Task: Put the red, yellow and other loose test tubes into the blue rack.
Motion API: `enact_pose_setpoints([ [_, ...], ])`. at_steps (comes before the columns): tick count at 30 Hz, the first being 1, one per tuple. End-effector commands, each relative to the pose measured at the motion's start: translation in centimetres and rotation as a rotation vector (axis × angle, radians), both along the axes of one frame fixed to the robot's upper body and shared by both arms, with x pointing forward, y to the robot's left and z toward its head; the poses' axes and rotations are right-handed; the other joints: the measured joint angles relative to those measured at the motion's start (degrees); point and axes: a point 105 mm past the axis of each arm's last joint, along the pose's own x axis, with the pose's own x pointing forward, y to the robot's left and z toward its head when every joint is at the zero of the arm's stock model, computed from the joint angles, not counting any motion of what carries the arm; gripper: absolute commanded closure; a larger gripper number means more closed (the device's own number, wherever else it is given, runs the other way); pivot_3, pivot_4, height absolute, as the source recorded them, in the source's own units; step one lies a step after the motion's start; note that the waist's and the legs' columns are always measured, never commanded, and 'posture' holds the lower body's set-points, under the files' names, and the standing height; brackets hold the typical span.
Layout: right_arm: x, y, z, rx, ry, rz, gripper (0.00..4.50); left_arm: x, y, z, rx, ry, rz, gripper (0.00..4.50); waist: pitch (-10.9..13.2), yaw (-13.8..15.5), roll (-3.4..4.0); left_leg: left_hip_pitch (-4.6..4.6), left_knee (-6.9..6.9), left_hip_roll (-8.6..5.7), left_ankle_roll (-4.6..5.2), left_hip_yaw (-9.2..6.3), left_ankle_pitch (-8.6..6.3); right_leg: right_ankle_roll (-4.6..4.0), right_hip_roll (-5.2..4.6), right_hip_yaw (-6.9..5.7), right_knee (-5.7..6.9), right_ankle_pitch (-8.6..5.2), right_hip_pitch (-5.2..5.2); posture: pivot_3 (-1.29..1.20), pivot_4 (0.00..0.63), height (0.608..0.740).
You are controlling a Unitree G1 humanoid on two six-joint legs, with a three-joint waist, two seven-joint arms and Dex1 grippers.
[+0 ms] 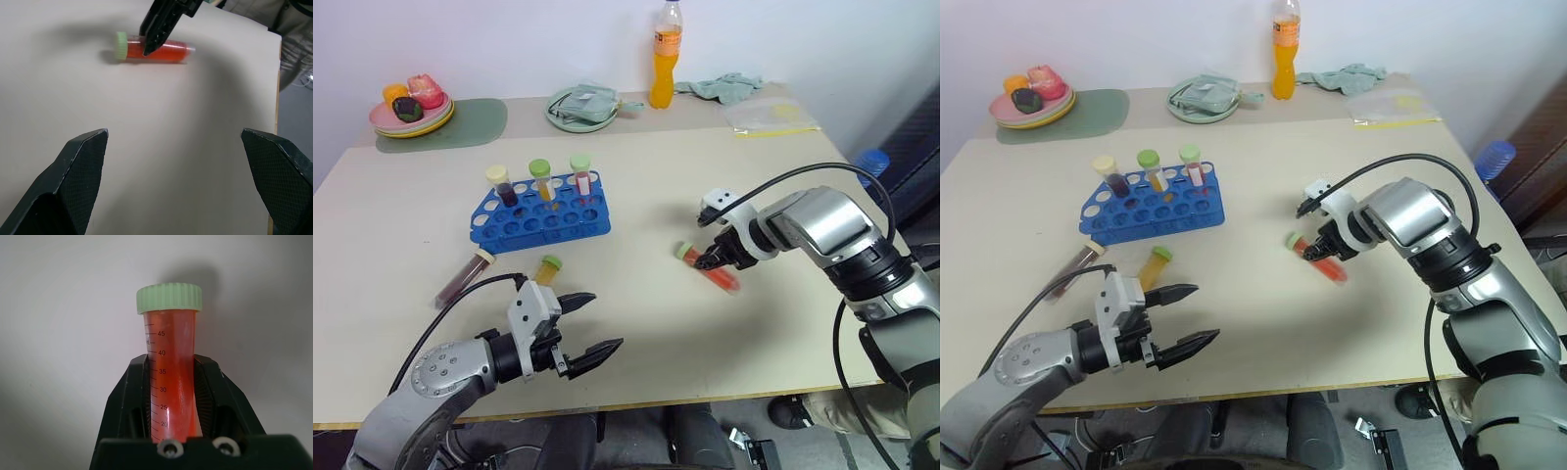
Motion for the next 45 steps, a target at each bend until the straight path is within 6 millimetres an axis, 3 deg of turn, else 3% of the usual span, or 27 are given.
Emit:
enact_pose_setpoints([
  [1,0.8,3.5,4.5,0.184,-0.379,0.235,3.72,0.6,1.1,0.8,-0.007,-0.053,0.073,0.00,0.00,0.02,-0.01,0.00,0.00,0.00,0.00,-0.01,0.00,0.00,0.00,-0.01,0.00,0.00,0.00,0.00,0.150,0.740],
  [4,-0.3,6.9,7.8,0.442,-0.683,0.391,3.72,1.7,3.2,1.1,-0.043,-0.061,0.208,0.00,0.01,-0.23,0.01,0.01,-0.02,0.02,0.01,-0.01,-0.01,0.03,0.05,-0.02,-0.02,0.01,0.02,0.00,0.150,0.740],
  [7,0.7,9.1,9.0,0.687,-0.798,0.280,3.72,3.1,6.3,1.5,-0.079,-0.091,0.375,0.00,0.01,-0.51,0.01,0.04,0.00,0.05,0.01,-0.01,0.00,0.03,0.09,0.00,0.10,0.01,-0.03,0.00,0.150,0.740],
  [12,1.5,13.4,9.1,0.876,-0.969,0.184,3.72,5.2,11.4,2.2,-0.095,-0.213,0.665,0.00,-0.03,0.00,-0.03,0.08,0.03,-0.01,-0.12,-0.05,0.07,0.02,0.08,0.03,0.20,0.02,-0.03,0.00,0.150,0.740],
  [14,1.7,15.3,8.6,0.938,-0.984,0.144,3.72,5.4,12.5,2.3,-0.096,-0.258,0.727,0.00,-0.04,-0.10,-0.04,0.09,0.03,-0.04,-0.14,-0.05,0.08,0.02,0.07,0.04,0.20,0.02,-0.02,0.00,0.150,0.740],
  [21,2.9,18.2,6.3,0.949,-0.954,0.077,3.72,5.5,12.7,2.3,-0.117,-0.289,0.771,0.00,-0.03,-0.40,-0.02,0.09,-0.02,-0.03,-0.18,-0.07,0.11,0.01,0.08,0.04,0.27,0.02,-0.08,0.00,0.150,0.740],
  [25,3.8,19.0,5.6,0.913,-0.942,0.041,3.72,5.8,11.8,2.8,-0.124,-0.292,0.757,0.00,-0.03,-0.60,-0.02,0.09,-0.04,-0.02,-0.18,-0.08,0.11,0.00,0.11,0.05,0.29,0.02,-0.11,0.00,0.150,0.740],
  [35,4.4,19.6,3.8,0.856,-0.911,0.031,3.72,6.5,10.3,3.4,-0.139,-0.281,0.732,0.00,-0.03,-1.21,0.00,0.12,-0.08,-0.01,-0.21,-0.12,0.13,-0.01,0.17,0.06,0.37,0.01,-0.13,0.00,0.150,0.740],
  [45,4.8,19.8,3.4,0.831,-0.918,-0.004,3.72,6.4,9.3,3.7,-0.150,-0.270,0.715,0.00,-0.03,-1.63,0.01,0.12,-0.10,-0.02,-0.24,-0.19,0.14,-0.02,0.18,0.05,0.38,0.01,-0.12,0.00,0.150,0.740],
])
